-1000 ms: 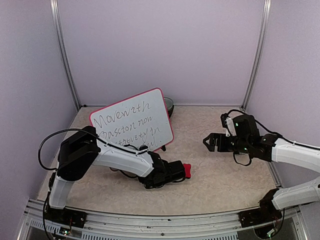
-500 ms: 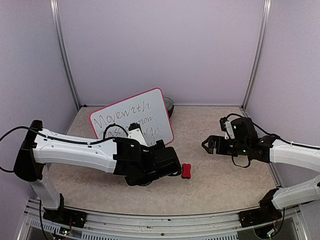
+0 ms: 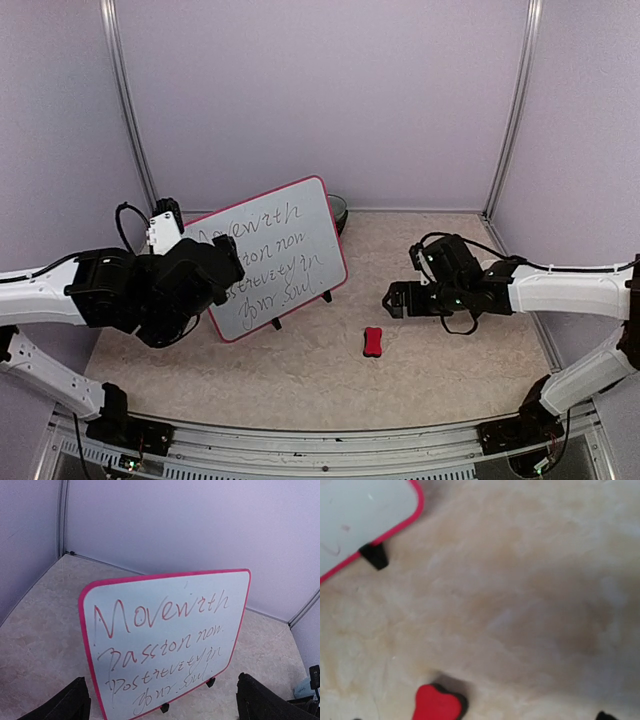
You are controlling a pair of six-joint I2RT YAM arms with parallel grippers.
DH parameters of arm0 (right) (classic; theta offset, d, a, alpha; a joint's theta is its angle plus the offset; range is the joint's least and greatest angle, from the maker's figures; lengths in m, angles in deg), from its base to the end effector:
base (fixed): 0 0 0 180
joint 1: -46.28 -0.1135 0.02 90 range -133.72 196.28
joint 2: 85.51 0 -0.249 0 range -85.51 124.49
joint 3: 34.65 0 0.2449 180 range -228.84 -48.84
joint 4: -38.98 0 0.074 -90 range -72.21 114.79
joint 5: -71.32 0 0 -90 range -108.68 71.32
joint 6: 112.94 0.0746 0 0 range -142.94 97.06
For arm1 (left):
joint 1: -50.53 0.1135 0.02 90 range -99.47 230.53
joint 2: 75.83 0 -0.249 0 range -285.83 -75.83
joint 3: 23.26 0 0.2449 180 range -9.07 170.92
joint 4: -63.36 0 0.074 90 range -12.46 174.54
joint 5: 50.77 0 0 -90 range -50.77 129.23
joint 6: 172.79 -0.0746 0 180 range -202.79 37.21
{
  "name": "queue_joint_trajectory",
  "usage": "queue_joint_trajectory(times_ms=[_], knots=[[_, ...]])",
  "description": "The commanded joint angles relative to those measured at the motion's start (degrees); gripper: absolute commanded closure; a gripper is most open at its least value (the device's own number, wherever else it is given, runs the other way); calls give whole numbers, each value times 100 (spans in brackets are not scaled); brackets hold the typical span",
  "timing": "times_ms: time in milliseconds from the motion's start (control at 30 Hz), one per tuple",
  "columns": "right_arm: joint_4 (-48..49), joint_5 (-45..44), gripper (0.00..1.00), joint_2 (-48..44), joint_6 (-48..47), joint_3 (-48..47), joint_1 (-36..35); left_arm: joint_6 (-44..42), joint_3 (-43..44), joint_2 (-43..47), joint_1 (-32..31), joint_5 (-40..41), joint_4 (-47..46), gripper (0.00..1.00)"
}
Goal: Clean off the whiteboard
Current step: Pick up the whiteboard eraser from the center of the board.
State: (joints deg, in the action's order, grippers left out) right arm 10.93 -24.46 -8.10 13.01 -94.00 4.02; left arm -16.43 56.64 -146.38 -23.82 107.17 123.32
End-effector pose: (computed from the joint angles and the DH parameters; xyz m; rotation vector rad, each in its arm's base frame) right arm 0.2281 0.1971 0.1738 -0.0846 2.4349 0.5236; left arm 0.1323 -0.2158 0.3092 -0.3107 1.8442 -0.2011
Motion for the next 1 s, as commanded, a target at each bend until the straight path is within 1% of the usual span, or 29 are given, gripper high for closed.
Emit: queue_joint_trajectory(times_ms=[0, 67, 133, 200, 300, 400, 500, 533, 600, 667, 800, 867, 967], knots=[[-303, -446, 0, 395, 181, -395, -419, -1700, -653, 1111, 479, -281, -1289, 1], [-343, -548, 0, 616, 254, -519, -593, -2437, -1060, 1803, 849, -771, -2064, 1], [-367, -614, 0, 829, 299, -632, -758, -3298, -1492, 2397, 1303, -1518, -2898, 1], [-395, -644, 0, 1034, 323, -731, -886, -3892, -1822, 2873, 1904, -2418, -3545, 1], [-432, -620, 0, 1263, 320, -841, -1003, -4422, -2007, 3169, 2694, -3447, -3892, 1], [-486, -656, 0, 1320, 281, -893, -1013, -4768, -2013, 3004, 3595, -4740, -3970, 1], [-542, -749, 0, 1262, 232, -907, -1015, -4871, -2159, 2701, 4523, -5889, -4276, 1], [-577, -771, 0, 1260, 225, -917, -1006, -4854, -2232, 2601, 4817, -6141, -4416, 1], [-598, -768, 0, 1278, 241, -924, -1009, -4805, -2498, 2453, 5421, -6710, -4905, 1], [-580, -712, 0, 1316, 278, -913, -1019, -4622, -2785, 2348, 5798, -7307, -5498, 1], [-582, -738, 0, 1467, 441, -889, -1013, -4342, -2899, 1847, 6231, -8235, -6135, 4], [-569, -783, 0, 1558, 530, -905, -1016, -4323, -2904, 1630, 6248, -8570, -6412, 7], [-543, -782, 0, 1640, 645, -951, -1018, -4301, -2942, 1440, 6254, -8863, -6635, 9]])
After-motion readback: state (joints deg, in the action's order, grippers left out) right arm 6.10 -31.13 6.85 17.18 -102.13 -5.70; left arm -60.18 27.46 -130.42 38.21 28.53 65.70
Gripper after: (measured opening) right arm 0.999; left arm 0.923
